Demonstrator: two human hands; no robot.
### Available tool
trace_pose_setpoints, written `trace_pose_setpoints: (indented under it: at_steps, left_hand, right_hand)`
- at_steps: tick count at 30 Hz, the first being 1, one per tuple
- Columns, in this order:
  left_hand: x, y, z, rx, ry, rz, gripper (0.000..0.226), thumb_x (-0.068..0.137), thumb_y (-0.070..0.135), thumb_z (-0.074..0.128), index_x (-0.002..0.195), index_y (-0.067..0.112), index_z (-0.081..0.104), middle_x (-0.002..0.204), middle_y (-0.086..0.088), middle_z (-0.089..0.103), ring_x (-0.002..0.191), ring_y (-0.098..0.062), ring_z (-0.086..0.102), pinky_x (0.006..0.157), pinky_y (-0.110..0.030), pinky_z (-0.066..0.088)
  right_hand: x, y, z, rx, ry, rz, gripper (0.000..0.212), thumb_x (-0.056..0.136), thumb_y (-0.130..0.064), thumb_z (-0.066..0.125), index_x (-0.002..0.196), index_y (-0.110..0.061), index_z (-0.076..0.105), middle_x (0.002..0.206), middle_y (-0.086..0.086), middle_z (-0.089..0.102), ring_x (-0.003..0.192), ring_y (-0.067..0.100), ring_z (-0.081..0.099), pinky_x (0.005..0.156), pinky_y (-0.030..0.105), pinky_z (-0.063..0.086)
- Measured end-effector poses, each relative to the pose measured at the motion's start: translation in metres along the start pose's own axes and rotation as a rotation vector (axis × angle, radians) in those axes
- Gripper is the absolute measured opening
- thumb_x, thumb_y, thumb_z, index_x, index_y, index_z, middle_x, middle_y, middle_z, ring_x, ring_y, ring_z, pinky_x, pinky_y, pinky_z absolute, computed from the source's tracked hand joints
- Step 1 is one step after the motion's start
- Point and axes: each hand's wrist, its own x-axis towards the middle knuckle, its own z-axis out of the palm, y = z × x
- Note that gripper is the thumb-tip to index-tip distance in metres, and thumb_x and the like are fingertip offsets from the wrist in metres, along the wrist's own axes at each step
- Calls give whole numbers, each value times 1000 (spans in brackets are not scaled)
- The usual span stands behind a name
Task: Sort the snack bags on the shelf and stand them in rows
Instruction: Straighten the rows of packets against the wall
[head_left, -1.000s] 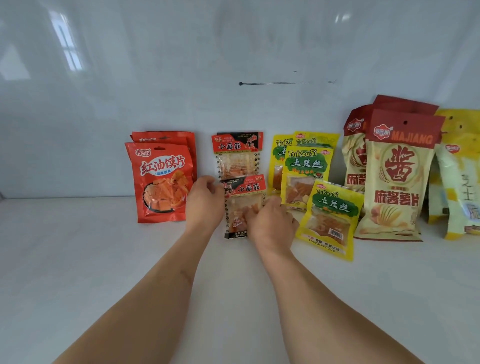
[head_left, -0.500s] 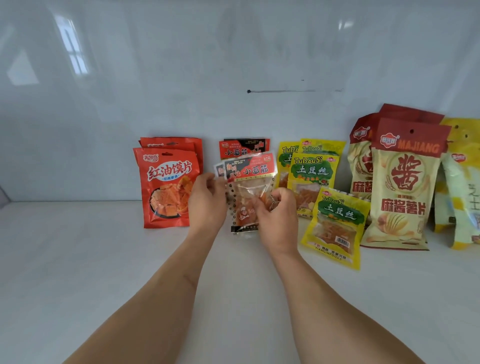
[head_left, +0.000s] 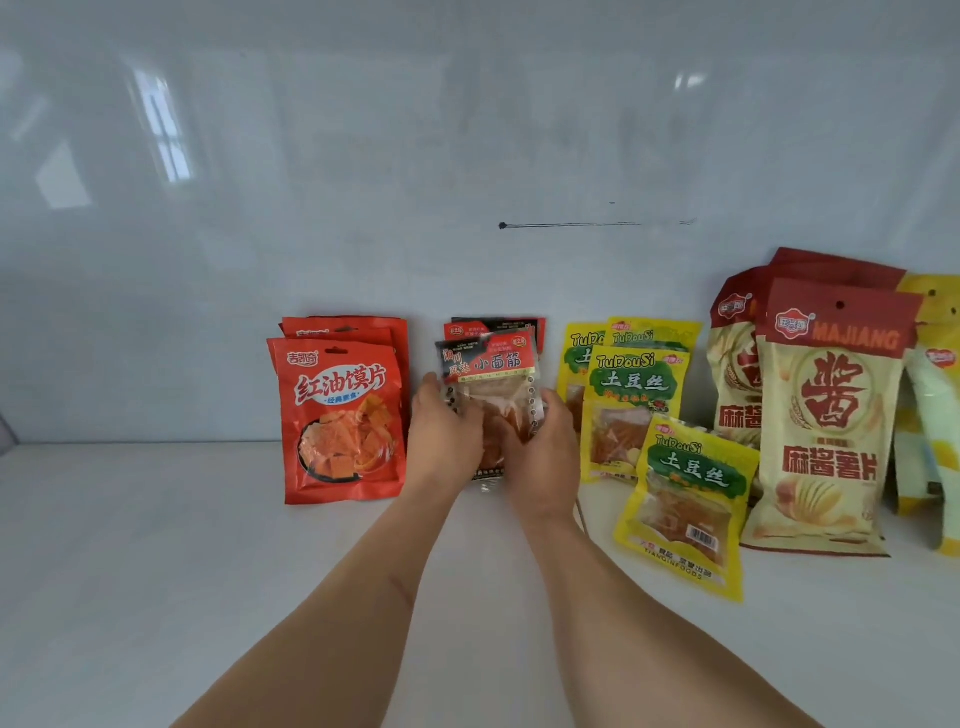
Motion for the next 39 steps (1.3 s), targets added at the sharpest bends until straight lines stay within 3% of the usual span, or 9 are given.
trace_pose_setpoints:
  at_steps: [4,9,14,18,21,26,29,34,39]
  left_hand:
    - [4,-5,-3,-66,27,50,53,99,19,52,150,17,37,147,-2,48,132,-17,50,108,-37,44]
    - [5,-12,0,-104,33,17,56,100,17,54,151,13,33,144,2,49,128,-14,51,99,-23,39]
    - [4,-8,7,-91,-6,-88,44,99,9,47,142,11,42,86,7,64,67,8,62,62,-9,46]
    - [5,-11,8,-126,32,-53,46,100,10,45,144,22,42,114,0,66,95,-14,61,86,-30,47]
    - [5,-21,10,-116,37,-73,47,101,12,47,146,20,40,128,-3,62,112,-22,60,98,-37,48]
    - [5,-28,9,-136,42,-76,45,102,11,48,146,17,40,125,0,59,106,-18,57,85,-25,43]
    - [6,-28,7,-127,51,-74,46,101,10,49,146,16,41,119,5,54,116,-21,56,91,-27,41]
    - [9,-30,8,-133,66,-79,48,100,13,51,147,16,40,139,-6,55,126,-26,53,105,-37,44]
    - [9,-30,13,-138,91,-61,47,100,13,51,146,15,41,138,-8,57,125,-27,54,106,-41,45]
  right_hand:
    - [7,3,4,26,10,48,64,82,-30,79,135,-8,50,128,8,61,118,27,57,98,44,47]
    - [3,5,11,-14,13,101,69,82,-40,77,136,-7,47,132,11,55,122,29,52,100,38,43]
    - [5,9,16,87,-85,150,69,88,-41,70,141,-5,42,136,13,56,128,29,51,101,39,45]
    - [9,6,14,39,-117,91,74,90,-40,68,149,-7,36,146,12,46,136,27,42,110,35,36]
    - [7,13,17,-85,-165,78,71,88,-53,65,141,-11,44,136,11,54,124,32,50,99,44,45]
    - [9,19,7,-131,-276,72,80,79,-67,65,137,-14,48,130,11,54,120,31,51,96,40,46]
    - [6,19,3,-119,-363,89,93,63,-76,67,136,-22,46,127,5,56,118,28,54,95,43,49]
    - [6,25,0,-139,-457,94,105,55,-55,78,146,-25,35,139,3,53,126,28,51,101,46,47]
    - [5,22,-1,-232,-407,48,80,77,-37,78,143,-18,38,140,5,54,126,30,52,100,42,47]
